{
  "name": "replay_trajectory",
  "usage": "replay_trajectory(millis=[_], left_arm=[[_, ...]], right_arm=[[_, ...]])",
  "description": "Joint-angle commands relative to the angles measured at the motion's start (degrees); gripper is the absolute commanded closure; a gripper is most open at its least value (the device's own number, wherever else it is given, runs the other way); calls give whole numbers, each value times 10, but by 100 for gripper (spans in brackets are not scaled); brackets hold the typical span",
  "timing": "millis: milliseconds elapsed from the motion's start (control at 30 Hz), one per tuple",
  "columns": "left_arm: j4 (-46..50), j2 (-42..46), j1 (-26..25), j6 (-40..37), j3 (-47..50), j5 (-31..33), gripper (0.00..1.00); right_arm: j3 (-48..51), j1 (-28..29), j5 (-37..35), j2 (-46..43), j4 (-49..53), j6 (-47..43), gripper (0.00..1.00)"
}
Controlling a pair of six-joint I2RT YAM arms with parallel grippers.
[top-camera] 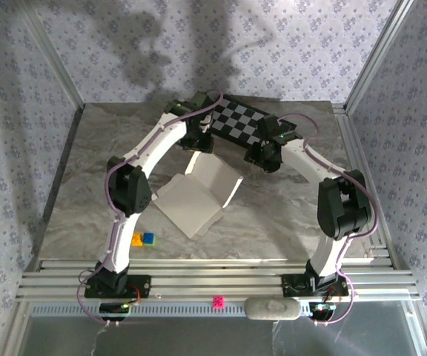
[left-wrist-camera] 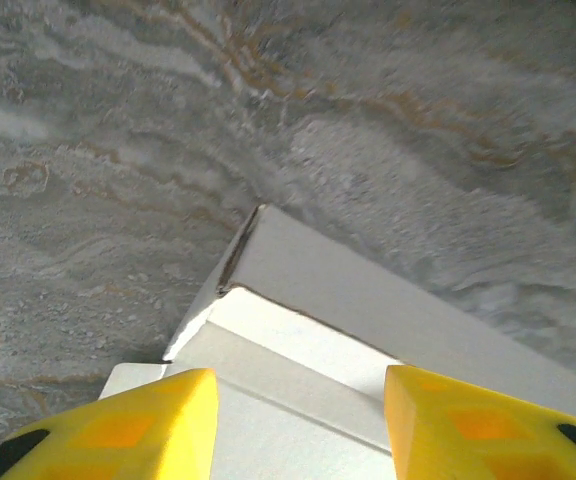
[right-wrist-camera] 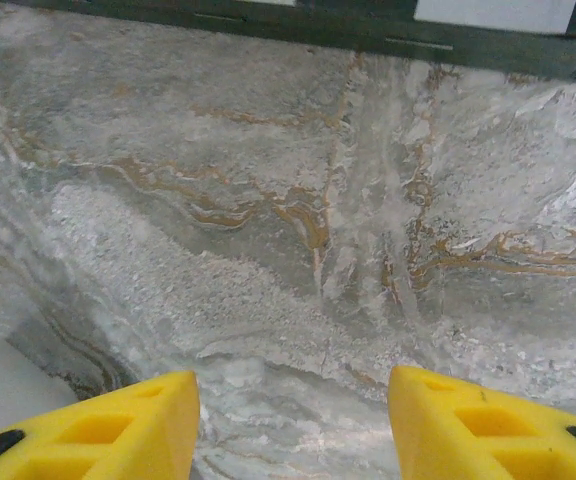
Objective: Fold the paper box
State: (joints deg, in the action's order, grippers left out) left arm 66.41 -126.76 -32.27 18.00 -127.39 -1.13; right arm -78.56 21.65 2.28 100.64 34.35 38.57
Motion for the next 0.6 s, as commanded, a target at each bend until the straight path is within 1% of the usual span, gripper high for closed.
replay_trajectory(millis=[0,100,167,233,333,400,467,567], left_arm=[[30,38,-2,33,-29,-30,53],[37,60,2,63,-28,-19,53],[39,82,11,91,-14,-5,53],[31,110,25,117,16,5,53],[1,163,54,151,83,7,54],[-29,201,72,167,140,8,55],[-53,231,89,180,196,7,55],[-76,256,115,205,263,-24,56]], right_arm=[[1,25,-41,-70,-19,-98,46],[5,44,-35,-96,-31,-154,45],[-8,59,-22,-95,-26,-188,45],[-25,90,-24,-89,-16,-228,46],[-47,146,-44,-70,-5,-285,42],[-68,178,-70,-45,10,-314,39],[-103,196,-92,-14,36,-330,39],[-141,213,-133,33,57,-346,40]])
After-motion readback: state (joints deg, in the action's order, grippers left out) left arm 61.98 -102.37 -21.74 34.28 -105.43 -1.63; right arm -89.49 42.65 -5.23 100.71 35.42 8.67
